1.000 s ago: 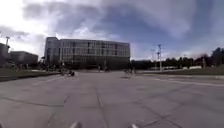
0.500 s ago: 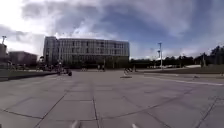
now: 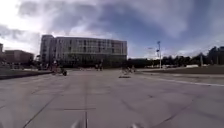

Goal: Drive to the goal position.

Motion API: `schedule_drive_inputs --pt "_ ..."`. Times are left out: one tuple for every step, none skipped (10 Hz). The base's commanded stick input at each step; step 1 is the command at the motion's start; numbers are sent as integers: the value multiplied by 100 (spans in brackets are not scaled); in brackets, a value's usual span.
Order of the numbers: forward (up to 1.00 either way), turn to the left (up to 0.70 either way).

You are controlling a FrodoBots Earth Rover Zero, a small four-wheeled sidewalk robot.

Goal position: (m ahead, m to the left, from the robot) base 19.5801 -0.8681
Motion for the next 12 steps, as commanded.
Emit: schedule_drive_inputs --pt "100 0" --pt "100 -7" --pt "100 -17" --pt "100 0" --pt "100 0" --pt "100 0" --pt "100 0" --pt "100 0" --pt "100 0" --pt "100 -21" --pt "100 -10" --pt "100 0"
